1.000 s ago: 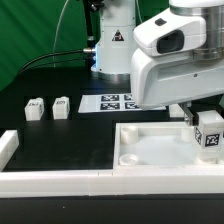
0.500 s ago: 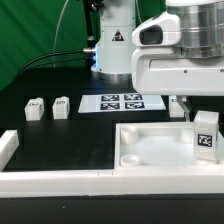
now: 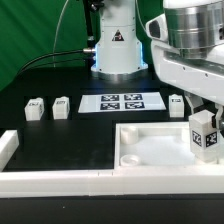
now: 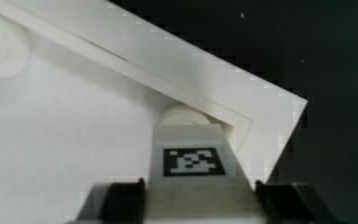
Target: Assemble one leg
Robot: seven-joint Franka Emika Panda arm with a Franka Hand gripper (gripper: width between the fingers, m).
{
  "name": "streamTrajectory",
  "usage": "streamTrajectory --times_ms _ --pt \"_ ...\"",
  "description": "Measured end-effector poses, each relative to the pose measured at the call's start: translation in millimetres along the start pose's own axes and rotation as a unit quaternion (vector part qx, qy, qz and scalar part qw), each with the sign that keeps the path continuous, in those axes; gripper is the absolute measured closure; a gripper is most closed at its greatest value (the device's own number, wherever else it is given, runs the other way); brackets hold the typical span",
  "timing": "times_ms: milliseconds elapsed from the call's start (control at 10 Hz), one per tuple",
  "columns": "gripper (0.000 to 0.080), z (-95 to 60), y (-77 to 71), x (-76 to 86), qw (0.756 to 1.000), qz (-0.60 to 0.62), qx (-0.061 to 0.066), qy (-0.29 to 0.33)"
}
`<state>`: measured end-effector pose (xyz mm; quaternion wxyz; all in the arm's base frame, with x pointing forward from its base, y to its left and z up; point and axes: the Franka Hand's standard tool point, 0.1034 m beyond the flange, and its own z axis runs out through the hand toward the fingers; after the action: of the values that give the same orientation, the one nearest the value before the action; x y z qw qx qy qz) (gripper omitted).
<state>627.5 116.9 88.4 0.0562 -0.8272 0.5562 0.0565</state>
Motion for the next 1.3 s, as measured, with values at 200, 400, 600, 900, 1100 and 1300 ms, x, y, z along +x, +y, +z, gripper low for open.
streamTrajectory --times_ms 200,400,600,900,1100,1300 --pt "0.0505 0.3 -0.2 -1.5 0.999 0.039 0.001 -0.004" --pt "0.0505 0.5 -0.1 -1.9 1.000 0.012 0.001 -0.004" --pt "0.0210 0.6 -0.3 -2.4 1.000 -0.014 0.001 -0.004" --pt "0.0158 5.3 1.4 -2.8 0.982 -0.188 -0.003 -0.003" --pt "0.0150 7.0 1.9 -1.3 0.949 -0.317 -0.004 -0.004" --pt "0.0150 7.0 1.4 1.8 0.901 -0.434 -0.003 -0.004"
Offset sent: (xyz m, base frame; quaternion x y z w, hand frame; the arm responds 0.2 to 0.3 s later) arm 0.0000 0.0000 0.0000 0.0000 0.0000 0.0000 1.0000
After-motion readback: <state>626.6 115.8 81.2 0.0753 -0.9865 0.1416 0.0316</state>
